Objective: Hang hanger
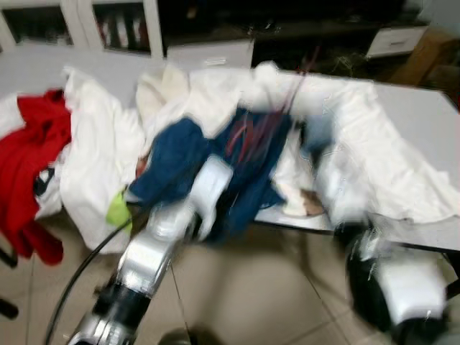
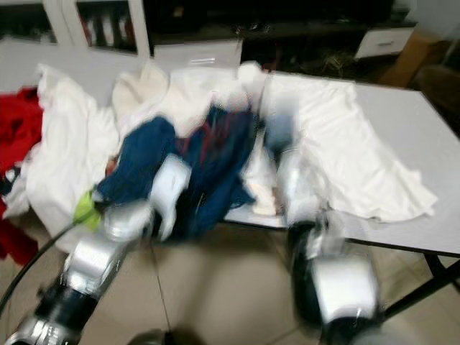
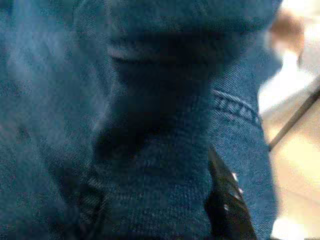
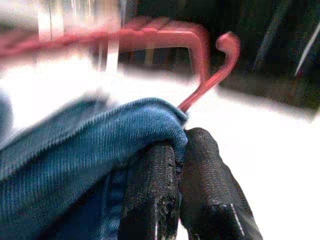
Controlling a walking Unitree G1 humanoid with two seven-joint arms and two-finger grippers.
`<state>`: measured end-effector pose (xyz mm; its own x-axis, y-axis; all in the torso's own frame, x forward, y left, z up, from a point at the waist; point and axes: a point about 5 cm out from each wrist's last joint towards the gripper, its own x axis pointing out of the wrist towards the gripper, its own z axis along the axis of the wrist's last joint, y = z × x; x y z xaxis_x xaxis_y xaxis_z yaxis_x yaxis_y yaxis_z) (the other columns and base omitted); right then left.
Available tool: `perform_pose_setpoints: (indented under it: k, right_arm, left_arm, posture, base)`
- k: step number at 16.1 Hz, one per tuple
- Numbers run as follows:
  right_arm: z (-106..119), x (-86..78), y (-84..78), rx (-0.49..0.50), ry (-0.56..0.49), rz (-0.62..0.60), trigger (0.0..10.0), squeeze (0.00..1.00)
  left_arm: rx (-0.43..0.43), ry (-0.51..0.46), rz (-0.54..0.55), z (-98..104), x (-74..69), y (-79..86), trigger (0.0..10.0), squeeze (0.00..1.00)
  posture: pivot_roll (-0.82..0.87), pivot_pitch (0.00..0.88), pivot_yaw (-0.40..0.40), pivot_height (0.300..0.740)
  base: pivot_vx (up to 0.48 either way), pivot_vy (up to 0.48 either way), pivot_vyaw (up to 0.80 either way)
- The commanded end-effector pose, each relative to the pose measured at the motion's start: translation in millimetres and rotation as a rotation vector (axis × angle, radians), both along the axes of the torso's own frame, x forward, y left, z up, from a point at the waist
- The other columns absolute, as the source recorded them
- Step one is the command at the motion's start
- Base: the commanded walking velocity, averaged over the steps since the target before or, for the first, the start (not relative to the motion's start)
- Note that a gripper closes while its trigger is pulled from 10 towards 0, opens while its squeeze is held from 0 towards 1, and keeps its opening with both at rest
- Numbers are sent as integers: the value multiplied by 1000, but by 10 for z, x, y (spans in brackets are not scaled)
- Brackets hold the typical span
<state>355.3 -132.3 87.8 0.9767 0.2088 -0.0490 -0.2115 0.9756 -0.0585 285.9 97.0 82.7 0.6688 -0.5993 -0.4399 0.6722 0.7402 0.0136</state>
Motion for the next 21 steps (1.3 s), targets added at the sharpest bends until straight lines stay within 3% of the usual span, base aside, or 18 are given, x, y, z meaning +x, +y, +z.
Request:
perform_pose_setpoints:
  k: [1, 21]
  right_arm:
    - [2099, 372, -514, 125, -749, -234, 10000, 0]
    - [2108, 369, -528, 127, -752, -242, 10000, 0]
  left_arm:
    - [75, 103, 20, -200, -58, 80, 10000, 0]
    - [76, 105, 20, -203, -61, 80, 10000, 0]
  posture:
    - [117, 0, -15, 740]
    - [117, 0, 0, 740]
  base:
    - [0, 0, 0]
    - [0, 0, 0]
